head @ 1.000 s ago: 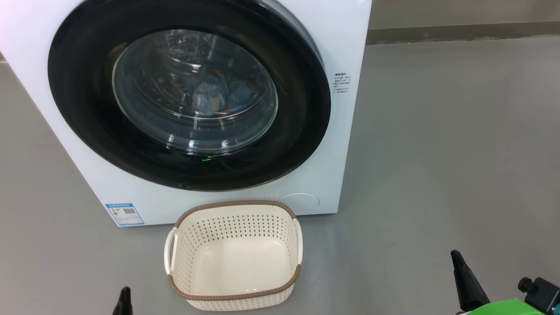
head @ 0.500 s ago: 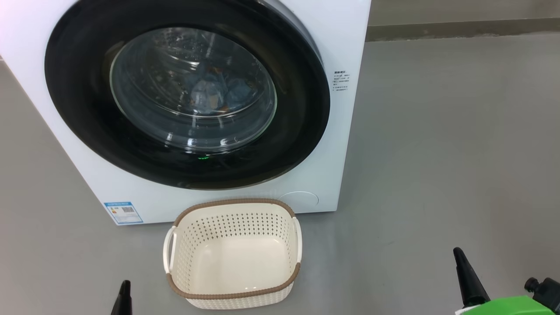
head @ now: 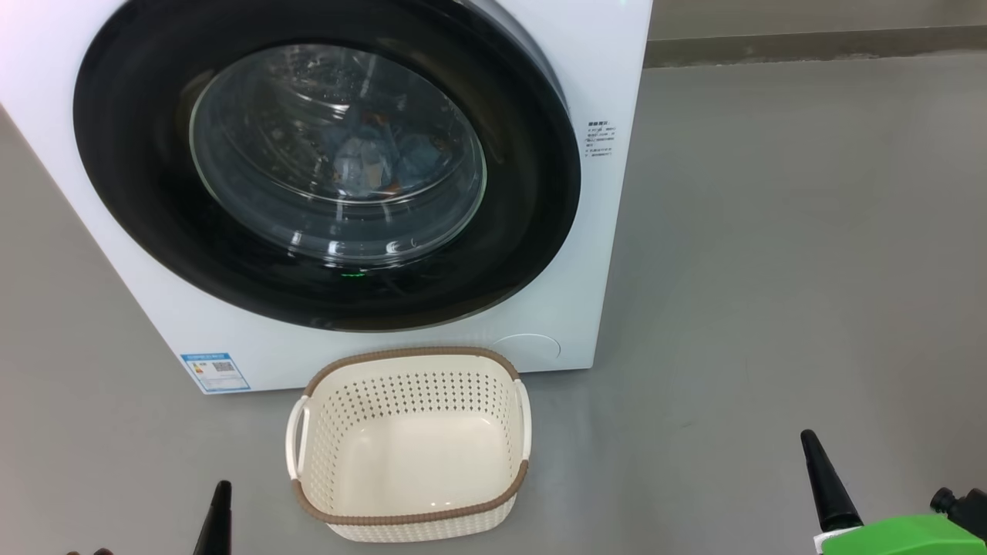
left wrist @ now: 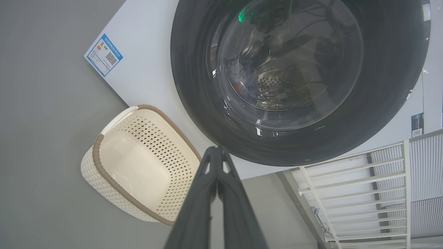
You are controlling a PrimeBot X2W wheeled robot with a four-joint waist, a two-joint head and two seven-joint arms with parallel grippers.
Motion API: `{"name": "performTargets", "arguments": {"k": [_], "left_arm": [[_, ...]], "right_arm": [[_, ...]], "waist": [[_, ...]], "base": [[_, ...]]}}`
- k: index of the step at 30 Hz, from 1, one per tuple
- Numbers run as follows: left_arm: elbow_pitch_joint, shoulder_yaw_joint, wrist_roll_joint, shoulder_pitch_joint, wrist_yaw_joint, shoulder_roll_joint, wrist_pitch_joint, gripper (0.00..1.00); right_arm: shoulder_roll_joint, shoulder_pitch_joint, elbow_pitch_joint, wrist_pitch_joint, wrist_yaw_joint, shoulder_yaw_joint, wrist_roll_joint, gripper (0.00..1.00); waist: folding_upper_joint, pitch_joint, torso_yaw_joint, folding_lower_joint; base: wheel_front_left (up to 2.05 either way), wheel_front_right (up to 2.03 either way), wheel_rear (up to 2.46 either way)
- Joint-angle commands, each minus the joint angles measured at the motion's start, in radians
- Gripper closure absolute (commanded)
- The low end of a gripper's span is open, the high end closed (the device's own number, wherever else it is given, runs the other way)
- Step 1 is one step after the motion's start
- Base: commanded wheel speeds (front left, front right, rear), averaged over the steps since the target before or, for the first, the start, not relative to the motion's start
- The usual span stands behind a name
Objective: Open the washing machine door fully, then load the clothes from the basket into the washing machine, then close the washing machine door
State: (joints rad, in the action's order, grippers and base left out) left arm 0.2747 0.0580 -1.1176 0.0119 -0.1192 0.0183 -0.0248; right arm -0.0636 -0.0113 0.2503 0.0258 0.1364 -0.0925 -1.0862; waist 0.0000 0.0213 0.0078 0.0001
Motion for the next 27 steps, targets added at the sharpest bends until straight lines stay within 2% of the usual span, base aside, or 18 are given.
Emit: {"name": "performTargets", "arguments": {"k": [1,27], "left_arm": [[-0.026,0.026,-0.022,-0.046,-0.005,0.020,0.007,1.00],[-0.028,0.043,-0.295,-0.089,-0.009,0.027,0.083,1.00]], "right_arm": [[-0.005,0.055,-0.022,-0.007,-0.004,0.009,-0.029,1.00],[0.006,0.092,-0.012,-0.084,-0.005,-0.009,-0.316,1.00]], "waist": [[0.0000,0.000,0.000,-0.0001],[0.0000,-0.014,-0.005,-0.0001]], "base": [[0.00,0.00,0.00],[0.00,0.00,0.00]]}}
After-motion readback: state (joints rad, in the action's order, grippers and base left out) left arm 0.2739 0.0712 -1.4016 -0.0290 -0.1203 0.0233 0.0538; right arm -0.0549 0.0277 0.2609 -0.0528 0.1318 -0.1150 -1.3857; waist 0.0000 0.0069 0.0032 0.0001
